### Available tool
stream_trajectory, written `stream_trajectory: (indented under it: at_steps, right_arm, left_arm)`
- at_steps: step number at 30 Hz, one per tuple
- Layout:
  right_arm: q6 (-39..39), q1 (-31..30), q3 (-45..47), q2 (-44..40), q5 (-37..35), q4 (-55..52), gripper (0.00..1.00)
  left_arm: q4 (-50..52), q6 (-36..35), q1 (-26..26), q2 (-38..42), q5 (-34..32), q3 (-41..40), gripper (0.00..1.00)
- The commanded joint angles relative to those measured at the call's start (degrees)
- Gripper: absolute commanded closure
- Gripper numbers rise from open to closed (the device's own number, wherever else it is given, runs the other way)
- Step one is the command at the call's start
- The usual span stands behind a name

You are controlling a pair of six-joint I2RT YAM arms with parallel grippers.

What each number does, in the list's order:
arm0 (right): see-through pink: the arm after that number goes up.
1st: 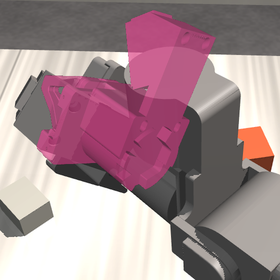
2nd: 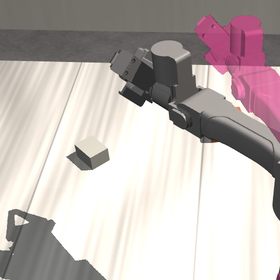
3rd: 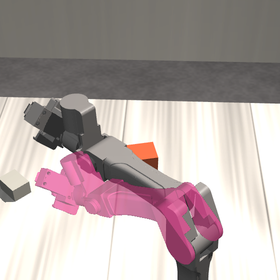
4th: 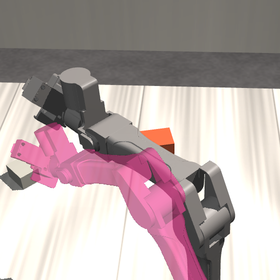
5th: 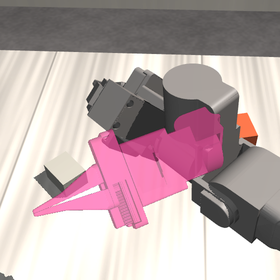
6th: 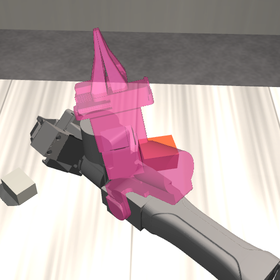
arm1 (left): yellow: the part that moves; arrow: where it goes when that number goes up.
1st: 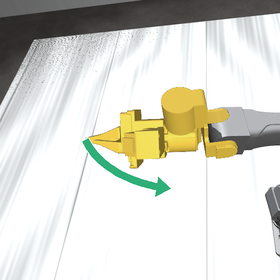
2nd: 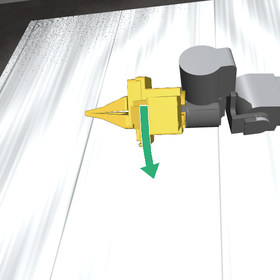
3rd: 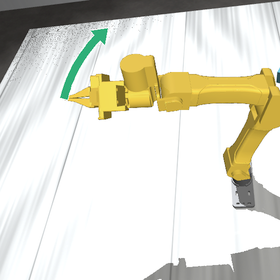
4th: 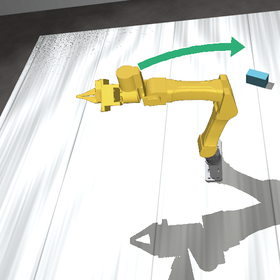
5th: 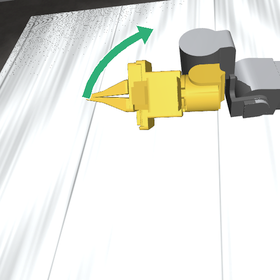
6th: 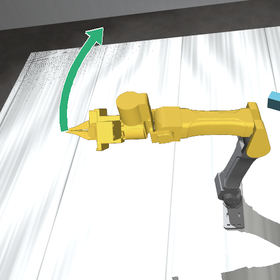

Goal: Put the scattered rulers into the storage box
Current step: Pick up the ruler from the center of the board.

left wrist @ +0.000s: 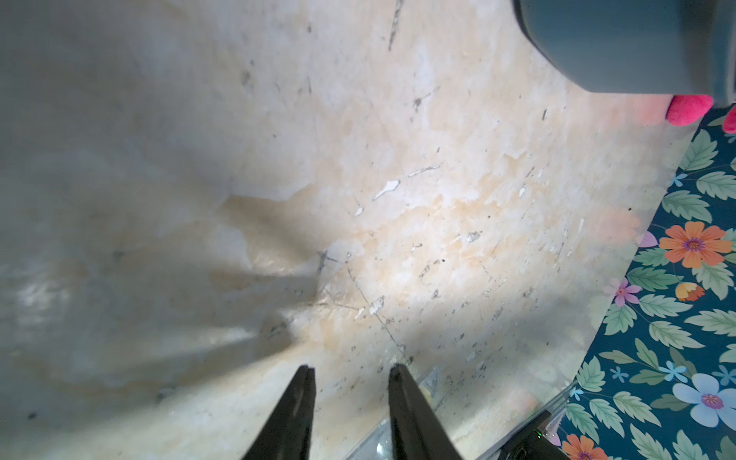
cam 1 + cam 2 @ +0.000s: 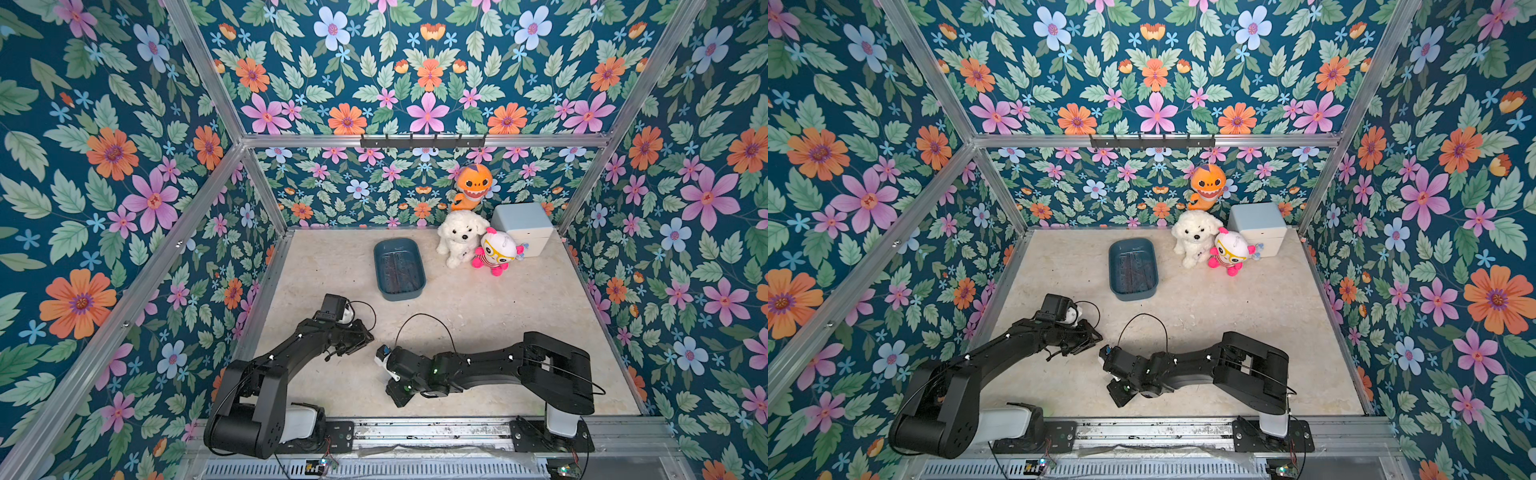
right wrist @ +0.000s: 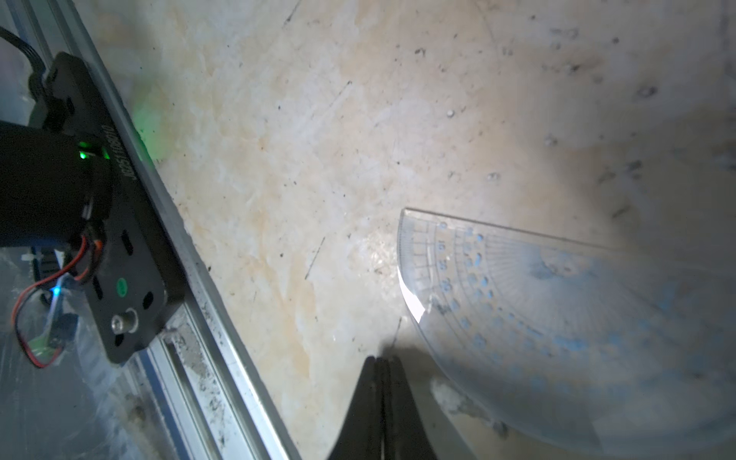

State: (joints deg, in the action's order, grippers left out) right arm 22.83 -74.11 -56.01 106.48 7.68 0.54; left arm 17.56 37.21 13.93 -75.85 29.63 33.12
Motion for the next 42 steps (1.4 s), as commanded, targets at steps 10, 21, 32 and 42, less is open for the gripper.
stream_trajectory:
  at_steps: [10,21,32,42]
  right_arm:
    - [0.49,4.64,5.41,-3.08,-2.55,-3.25,0.95]
    - [-0.24,7.7,7.07,-4.09,-4.17,-2.29,0.95]
    - [-0.54,9.28,5.98,-3.67,-4.09,0.01,0.93]
    - [-0.95,11.3,3.54,-0.34,-2.94,3.0,0.92]
  left_arm:
    - [-2.32,0.75,0.02,-1.95,1.08,-0.48,0.63]
    - [-4.55,2.02,0.13,-3.19,2.92,-1.52,0.63]
    - [-4.86,6.55,1.28,4.29,2.24,-8.08,0.61]
    - [-6.41,8.66,3.99,5.09,2.22,-10.6,0.61]
